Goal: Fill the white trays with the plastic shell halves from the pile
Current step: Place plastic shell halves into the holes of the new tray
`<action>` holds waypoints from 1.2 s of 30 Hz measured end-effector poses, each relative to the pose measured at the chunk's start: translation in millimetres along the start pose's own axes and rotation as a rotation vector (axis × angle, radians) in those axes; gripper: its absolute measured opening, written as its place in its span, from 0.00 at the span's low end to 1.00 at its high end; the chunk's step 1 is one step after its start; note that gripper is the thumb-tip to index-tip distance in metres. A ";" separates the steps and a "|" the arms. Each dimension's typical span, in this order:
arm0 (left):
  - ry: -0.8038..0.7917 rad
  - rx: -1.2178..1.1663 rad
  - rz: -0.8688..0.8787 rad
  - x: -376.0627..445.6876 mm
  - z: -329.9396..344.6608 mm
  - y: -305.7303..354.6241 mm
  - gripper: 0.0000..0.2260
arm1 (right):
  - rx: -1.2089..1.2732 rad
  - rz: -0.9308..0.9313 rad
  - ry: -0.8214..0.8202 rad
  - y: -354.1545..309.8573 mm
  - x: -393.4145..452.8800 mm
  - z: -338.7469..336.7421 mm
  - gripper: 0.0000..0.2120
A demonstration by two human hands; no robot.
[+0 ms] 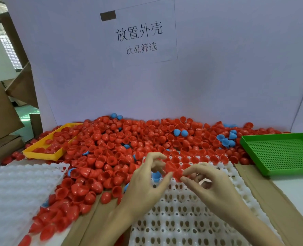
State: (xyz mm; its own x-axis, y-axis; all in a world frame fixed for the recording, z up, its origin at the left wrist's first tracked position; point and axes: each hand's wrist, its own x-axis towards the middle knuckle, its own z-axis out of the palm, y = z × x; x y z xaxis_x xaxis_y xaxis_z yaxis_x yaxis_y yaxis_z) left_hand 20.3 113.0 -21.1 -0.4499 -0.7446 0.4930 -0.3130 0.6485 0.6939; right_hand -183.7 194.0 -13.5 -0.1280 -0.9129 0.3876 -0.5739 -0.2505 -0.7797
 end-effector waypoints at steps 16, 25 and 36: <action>-0.180 0.237 0.091 2.5 6.4 -14.4 0.03 | -0.330 0.140 0.155 37.3 12.8 -27.2 0.08; -0.193 0.272 0.129 0.6 10.7 -17.1 0.04 | -0.345 0.114 0.034 30.8 9.2 -28.1 0.06; -0.196 0.299 0.154 -0.6 11.0 -20.7 0.06 | -0.558 0.014 -0.087 41.1 11.9 -23.8 0.09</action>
State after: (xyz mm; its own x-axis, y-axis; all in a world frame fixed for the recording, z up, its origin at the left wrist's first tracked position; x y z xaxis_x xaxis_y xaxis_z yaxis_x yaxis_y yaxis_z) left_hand 17.9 101.7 -41.6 -0.6531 -0.6096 0.4493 -0.4463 0.7891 0.4220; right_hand -228.1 180.5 -29.1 -0.0849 -0.9441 0.3186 -0.9163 -0.0516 -0.3972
